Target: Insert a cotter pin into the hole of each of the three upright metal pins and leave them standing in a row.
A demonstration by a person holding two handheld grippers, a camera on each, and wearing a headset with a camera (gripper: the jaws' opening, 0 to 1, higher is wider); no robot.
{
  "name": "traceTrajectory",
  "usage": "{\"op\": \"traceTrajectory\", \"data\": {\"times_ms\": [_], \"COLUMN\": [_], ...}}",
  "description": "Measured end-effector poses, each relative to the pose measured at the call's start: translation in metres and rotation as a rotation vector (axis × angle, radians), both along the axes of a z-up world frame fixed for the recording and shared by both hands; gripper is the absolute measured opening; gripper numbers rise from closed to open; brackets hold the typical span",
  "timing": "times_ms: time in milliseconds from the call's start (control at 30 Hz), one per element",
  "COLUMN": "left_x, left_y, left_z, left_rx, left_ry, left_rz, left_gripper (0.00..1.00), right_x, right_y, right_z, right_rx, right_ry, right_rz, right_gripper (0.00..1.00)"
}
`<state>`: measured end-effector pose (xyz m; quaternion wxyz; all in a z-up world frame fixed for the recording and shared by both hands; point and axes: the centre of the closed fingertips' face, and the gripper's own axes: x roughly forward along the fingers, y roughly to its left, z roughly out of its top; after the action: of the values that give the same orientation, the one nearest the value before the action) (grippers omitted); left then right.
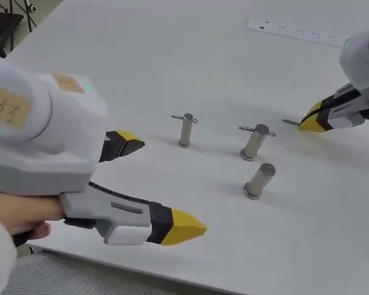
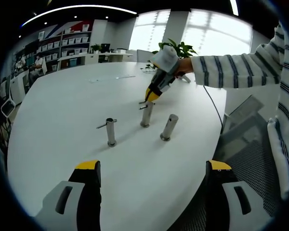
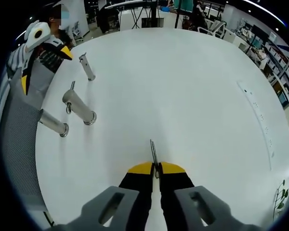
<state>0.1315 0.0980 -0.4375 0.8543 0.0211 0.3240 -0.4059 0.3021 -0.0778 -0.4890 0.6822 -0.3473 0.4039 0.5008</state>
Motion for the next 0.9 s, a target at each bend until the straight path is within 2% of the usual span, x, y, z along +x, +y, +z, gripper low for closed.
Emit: {"op": "traceTrajectory", "data": {"times_ms": [200, 500, 567, 667, 900], "left_x": [0.000, -0.003, -0.002, -0.002, -0.001], "left_y": [-0.002, -0.004, -0.006, -0.008, -0.008], "left_z": [0.002, 0.002, 0.005, 0.010, 0.009], "left_rx": [-0.012, -0.007, -0.023, -0.047, -0.036], "left_ry": [-0.002, -0.004, -0.017, -0.017, -0.019], "left_rz": [-0.001, -0.009, -0.006, -0.002, -0.008], "left_gripper": [0.87, 0.87, 0.85, 0.83, 0.84], "right_x": [0.009, 0.013, 0.017, 0.020, 0.021], "right_y": [-0.003, -0.003, -0.004, -0.004, -0.006], "right_z": [-0.003, -0.005, -0.006, -0.006, -0.007], "right_rx": [-0.007, -0.017, -0.017, -0.013, -0.013], "right_ry": [-0.011, -0.041, -0.048, -0.050, -0.054], "right_rz": [0.005, 0.020, 0.020, 0.012, 0.035], "right_gripper": [0.00, 0.00, 0.00, 0.00, 0.00]}}
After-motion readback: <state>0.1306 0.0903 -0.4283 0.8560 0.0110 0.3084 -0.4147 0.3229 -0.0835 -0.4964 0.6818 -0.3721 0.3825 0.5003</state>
